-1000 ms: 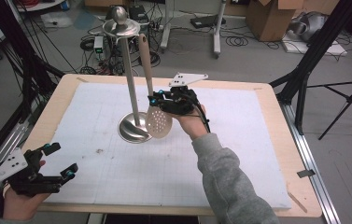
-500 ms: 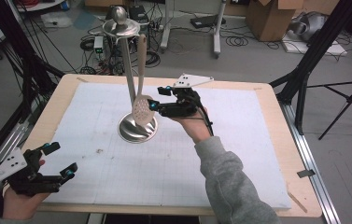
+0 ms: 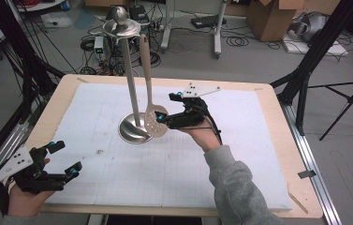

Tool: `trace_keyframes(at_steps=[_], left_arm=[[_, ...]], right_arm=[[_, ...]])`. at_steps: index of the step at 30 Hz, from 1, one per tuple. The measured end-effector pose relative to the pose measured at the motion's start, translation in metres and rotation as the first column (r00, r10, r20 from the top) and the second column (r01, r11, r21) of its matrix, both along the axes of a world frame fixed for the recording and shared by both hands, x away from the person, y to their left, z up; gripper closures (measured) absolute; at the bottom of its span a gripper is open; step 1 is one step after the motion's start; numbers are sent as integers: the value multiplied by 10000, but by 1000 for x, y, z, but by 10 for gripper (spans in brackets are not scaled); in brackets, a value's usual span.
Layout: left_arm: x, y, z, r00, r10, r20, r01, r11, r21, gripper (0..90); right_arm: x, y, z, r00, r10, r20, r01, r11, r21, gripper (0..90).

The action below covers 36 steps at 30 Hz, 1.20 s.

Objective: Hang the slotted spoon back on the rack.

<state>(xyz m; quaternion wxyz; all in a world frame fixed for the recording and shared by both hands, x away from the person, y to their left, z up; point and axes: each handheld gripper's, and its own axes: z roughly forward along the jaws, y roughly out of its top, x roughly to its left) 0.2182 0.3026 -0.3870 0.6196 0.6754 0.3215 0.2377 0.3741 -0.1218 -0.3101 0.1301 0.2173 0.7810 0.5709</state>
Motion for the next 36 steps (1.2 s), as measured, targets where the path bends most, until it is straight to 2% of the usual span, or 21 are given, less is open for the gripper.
trace_keyframes(at_steps=[14, 19, 32, 36], left_arm=[[15, -16, -3, 9989, -453, -121, 454, 9990, 49, 25], [18, -20, -4, 9985, -535, -139, 536, 9986, 12, 25], [25, -25, -6, 9979, -613, -225, 614, 9981, 29, 25], [27, -25, -6, 9979, -610, -233, 611, 9981, 35, 25]], right_arm=[[-16, -35, -15, 9995, -288, -100, 289, 9995, 83, 142], [-23, -51, -20, 9995, -65, -318, 61, 9999, -125, 147], [-39, -93, -39, 9964, -533, -660, 559, 9977, 381, 145], [-42, -102, -43, 9950, -621, -781, 646, 9975, 297, 144]])
